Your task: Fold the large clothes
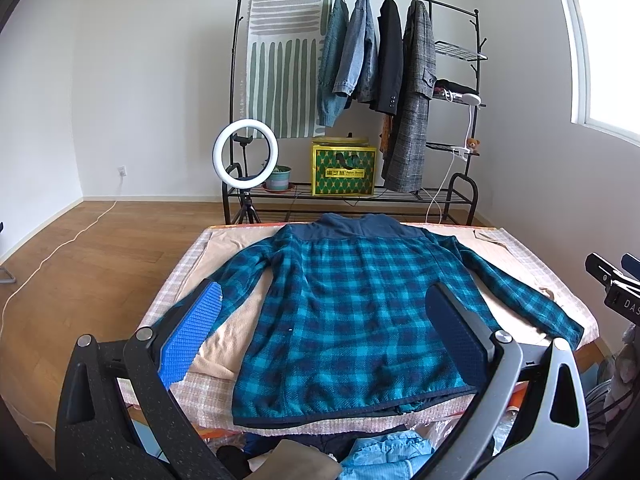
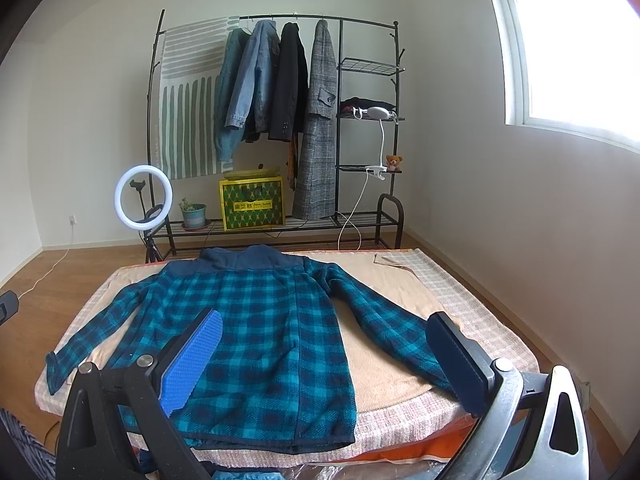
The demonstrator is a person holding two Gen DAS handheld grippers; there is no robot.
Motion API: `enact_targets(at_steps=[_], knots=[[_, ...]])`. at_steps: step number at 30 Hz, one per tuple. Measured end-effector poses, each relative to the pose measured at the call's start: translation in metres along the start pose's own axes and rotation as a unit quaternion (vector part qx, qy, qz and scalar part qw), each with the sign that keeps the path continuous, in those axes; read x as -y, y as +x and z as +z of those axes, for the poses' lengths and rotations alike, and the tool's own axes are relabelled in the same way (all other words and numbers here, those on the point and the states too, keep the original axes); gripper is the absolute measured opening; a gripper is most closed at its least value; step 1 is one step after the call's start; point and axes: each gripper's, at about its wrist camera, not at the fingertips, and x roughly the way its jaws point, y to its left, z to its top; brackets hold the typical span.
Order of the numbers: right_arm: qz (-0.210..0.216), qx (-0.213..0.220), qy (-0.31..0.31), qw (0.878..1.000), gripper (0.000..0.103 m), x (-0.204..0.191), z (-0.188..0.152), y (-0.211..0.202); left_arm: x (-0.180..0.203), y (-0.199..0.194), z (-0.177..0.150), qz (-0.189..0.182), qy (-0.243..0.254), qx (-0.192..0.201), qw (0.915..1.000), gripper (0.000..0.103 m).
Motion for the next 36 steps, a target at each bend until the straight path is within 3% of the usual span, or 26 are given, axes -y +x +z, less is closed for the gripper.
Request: enact_targets(at_steps=[36], knots=[[0.0,0.005,-0.002,1.0,0.103,-0.003,0.0023,-0.0012,-0.0054,-0.0018,0.0005,0.001,-0.003,0.002,1.0,0.103]])
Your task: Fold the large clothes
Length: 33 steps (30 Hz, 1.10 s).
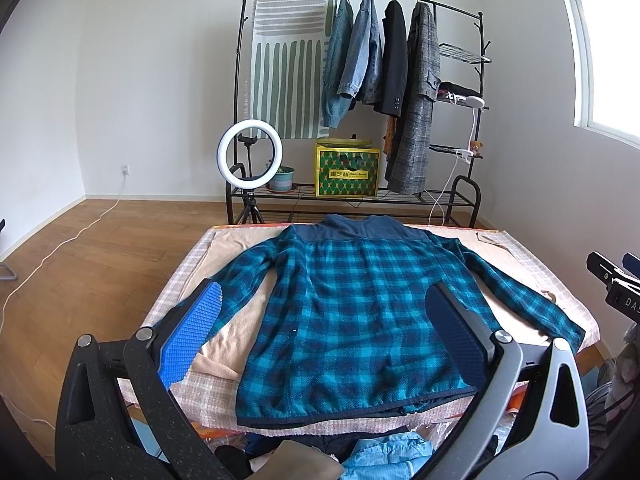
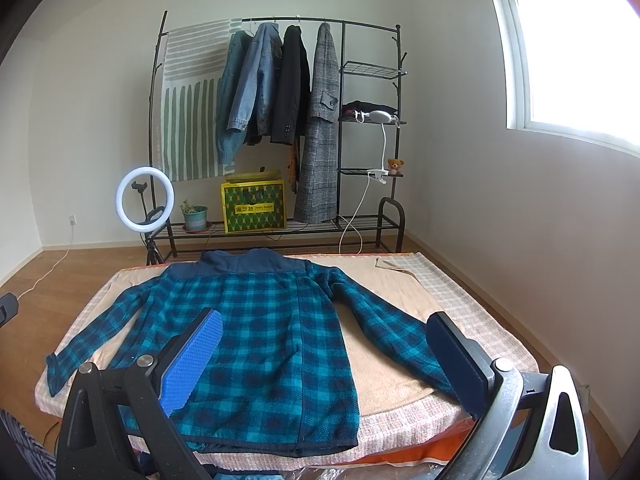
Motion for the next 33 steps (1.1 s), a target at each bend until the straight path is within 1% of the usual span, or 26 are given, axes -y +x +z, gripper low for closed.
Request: enact_targets(at_steps=[4,5,10,16,21,26,28,33], knots=[[0.0,-0.001,0.002,1.0,0.103,-0.001,0.0,0.001,-0.002,0.0,0.0,0.0,0.0,0.0,1.0,0.103],[0.0,-0.002,0.002,1.0,0.103,-0.001,0.0,0.001,-0.011,-0.002,0.003,0.001,-0.001,-0.001,1.0,0.103],[0.0,-0.004,-0.001,1.0,0.103,-0.004,0.001,0.003,-0.022,0.001,0.006,0.005,0.002,-0.005,1.0,0.103],[0.001,-0.007,-0.006,1.0,0.103,-0.012,0.005,0.016,-0.016,0.016,0.007,0.016,0.008,-0.008,0.9998,0.103],[0.001,-0.006,-0.009,1.0,0.103,-0.02,0.009,0.03,-0.021,0.033,0.009,0.027,0.01,-0.008,0.9996,0.103],[-0.007,-0.007,-0.019,1.0,0.103,-0.034,0.016,0.051,-0.033,0.054,0.011,0.045,0.009,-0.011,0.9989,0.103],[-0.01,-0.008,-0.025,1.0,0.103,-0.043,0.019,0.062,-0.042,0.067,0.012,0.054,0.009,-0.017,0.9984,0.103],[-0.01,-0.014,-0.043,0.999,0.103,-0.064,0.022,0.09,-0.071,0.1,0.011,0.06,0.004,-0.034,0.9976,0.103]])
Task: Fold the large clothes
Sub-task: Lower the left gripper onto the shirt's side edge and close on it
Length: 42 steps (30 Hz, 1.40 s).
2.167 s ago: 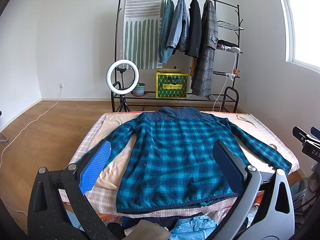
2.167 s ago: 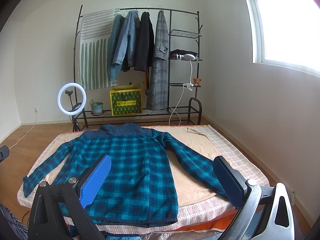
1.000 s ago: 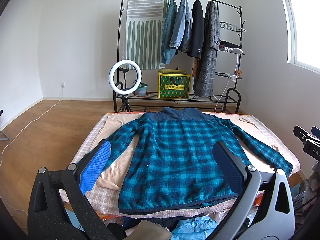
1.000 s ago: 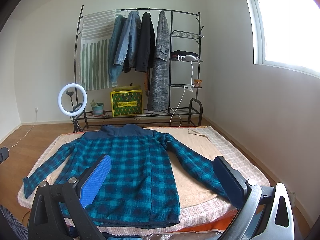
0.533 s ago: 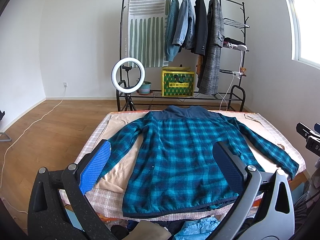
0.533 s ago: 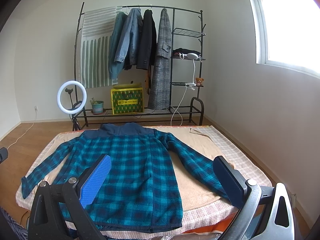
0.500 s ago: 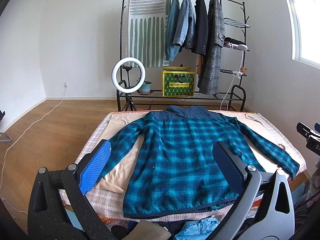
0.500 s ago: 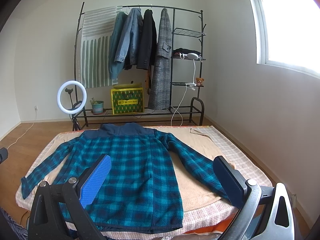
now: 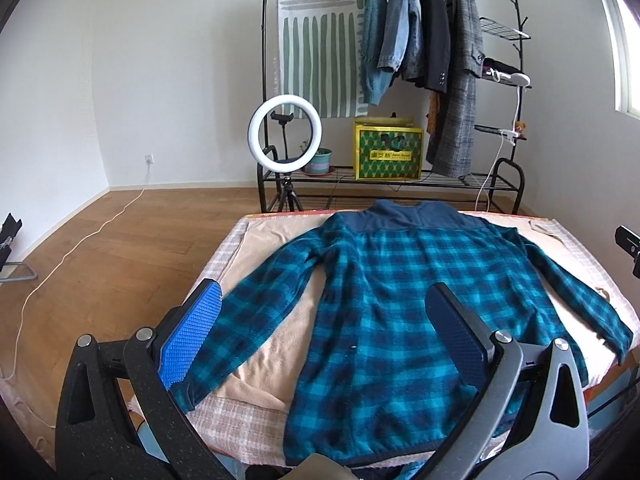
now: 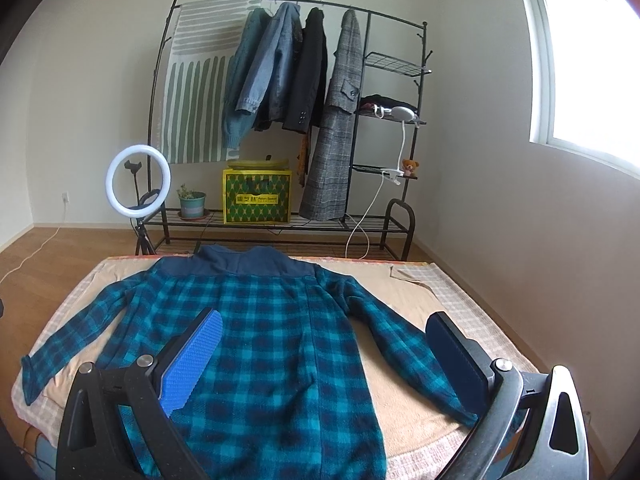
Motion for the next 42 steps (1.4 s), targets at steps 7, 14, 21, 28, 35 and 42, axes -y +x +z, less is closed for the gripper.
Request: enact_targets(at_steps=[7,14,21,28,35,42], knots=[[0.036,-0.018,-0.002,0.999,0.103,-0.03,0.003,0.044,-0.043,0.052,-0.002,0.002,-0.018,-0.026,0.9995,0.103],[0.172,-0.076,0.024,0.982,0.103,-0.059,-0.009,0.106,-0.116,0.115,-0.017,0.015,-0.044,-0.077,0.9959,0.103],[0.244,-0.109,0.057,0.962,0.094,-0.08,-0.026,0.143,-0.208,0.192,-0.046,-0.01,-0.149,-0.17,0.974,0.083],[0.304,-0.177,0.051,0.935,0.071,-0.11,-0.048,0.169,-0.249,0.248,-0.078,-0.036,-0.18,-0.232,0.9551,0.072],[0.315,-0.2,0.041,0.927,0.069,-0.125,-0.056,0.179,-0.263,0.292,-0.1,-0.049,-0.206,-0.275,0.938,0.07],[0.316,-0.203,0.019,0.927,0.069,-0.134,-0.059,0.177,-0.268,0.314,-0.113,-0.045,-0.211,-0.302,0.9285,0.059]])
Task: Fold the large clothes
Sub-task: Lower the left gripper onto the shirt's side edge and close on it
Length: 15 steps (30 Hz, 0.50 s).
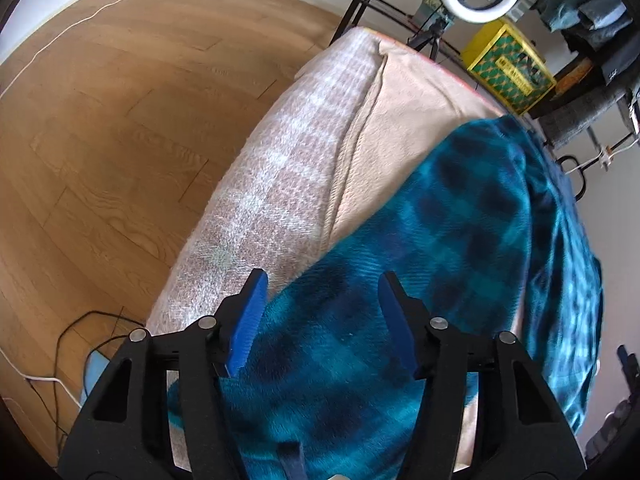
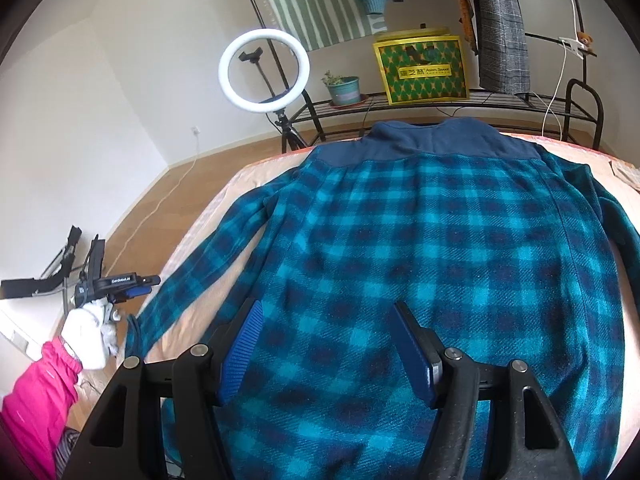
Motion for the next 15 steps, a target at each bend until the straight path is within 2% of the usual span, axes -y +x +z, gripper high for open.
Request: enact_targets(at_steps=[2,4,6,8,9,15], knots=[[-0.005,-0.001,-0.005,1.0,0.069,0.001,-0.001,-0.001,0.0,0.004,0.0,0.004,0.001,-0.004,1.0,0.055],[-0.007,-0.002,-0.003,1.0,0.069,0.003,-0.001,-0.001,0.0,0.009,0.0,0.004,0.002,-0.014,0.9999,0.04],[-0.007,-0.004,0.001,1.0,0.069,0.004,0.0,-0.001,0.002,0.01,-0.002,0.007,0.008,-0.014,0.9998,0.034],[-0.009,-0.006,0.004,1.0,0.069,0.006,0.0,-0.001,0.004,0.01,-0.002,0.009,0.015,-0.014,0.9997,0.02],[-0.01,-0.006,0.006,1.0,0.069,0.007,0.0,-0.001,0.004,0.009,-0.003,0.009,0.016,-0.014,0.9997,0.009],[-0.014,-0.006,0.004,1.0,0.069,0.004,0.0,-0.002,0.012,-0.006,-0.004,-0.004,0.023,0.004,0.9997,0.003]])
